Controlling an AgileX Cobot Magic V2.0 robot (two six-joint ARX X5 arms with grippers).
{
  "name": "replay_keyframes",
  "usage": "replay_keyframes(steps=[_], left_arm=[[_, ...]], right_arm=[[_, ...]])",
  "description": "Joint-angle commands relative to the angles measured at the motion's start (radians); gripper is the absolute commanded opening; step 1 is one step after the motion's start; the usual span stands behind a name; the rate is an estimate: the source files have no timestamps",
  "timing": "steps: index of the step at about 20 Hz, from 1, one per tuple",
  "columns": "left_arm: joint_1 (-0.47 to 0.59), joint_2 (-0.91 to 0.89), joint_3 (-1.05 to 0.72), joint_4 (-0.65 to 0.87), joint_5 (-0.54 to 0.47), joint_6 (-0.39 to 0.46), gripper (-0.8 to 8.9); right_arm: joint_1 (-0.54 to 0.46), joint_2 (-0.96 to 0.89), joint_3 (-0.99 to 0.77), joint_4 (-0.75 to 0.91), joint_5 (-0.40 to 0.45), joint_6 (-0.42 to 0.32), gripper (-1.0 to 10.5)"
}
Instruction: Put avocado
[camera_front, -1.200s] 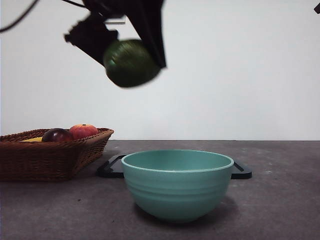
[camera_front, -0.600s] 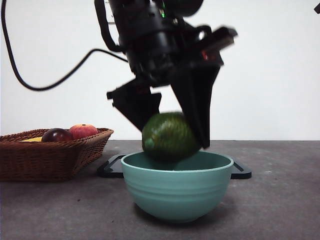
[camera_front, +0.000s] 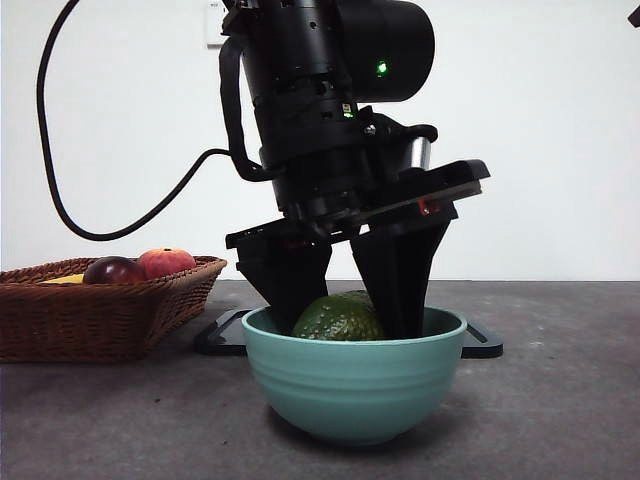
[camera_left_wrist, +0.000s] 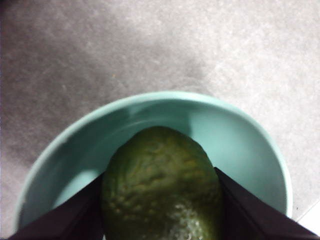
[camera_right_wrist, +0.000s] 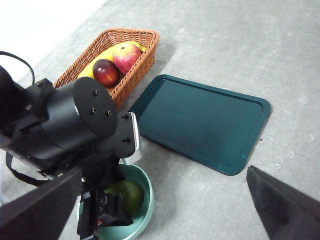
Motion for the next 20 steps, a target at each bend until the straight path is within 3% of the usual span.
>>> replay_keyframes(steps=[1, 4, 7, 13, 17, 20], left_arm=[[-0.015, 0.027, 0.019, 0.002, 0.001, 0.006, 1.70], [-0.015, 0.027, 0.019, 0.003, 0.001, 0.014, 4.23], [-0.015, 0.019, 0.030, -0.010, 0.001, 0.024, 5.24], [-0.018, -0.088, 0.074, -0.036, 0.001, 0.029, 5.35], [-0.017, -0.266, 0.075, -0.056, -0.006, 0.034, 5.35], [-0.014, -0.427, 0.075, -0.093, -0.065, 0.052, 5.34]], right_arm=[[0.005, 0.004, 0.019, 0.006, -0.001, -0.008, 5.3], [0.005, 0.004, 0.019, 0.006, -0.001, -0.008, 5.3], [0.005, 0.004, 0.019, 0.006, -0.001, -0.007, 5.3], [0.005, 0.004, 0.019, 0.011, -0.001, -0.008, 5.3], [0.005, 0.004, 0.019, 0.013, -0.001, -0.008, 5.3], [0.005, 0.004, 0.019, 0.009, -0.001, -0.007, 5.3]])
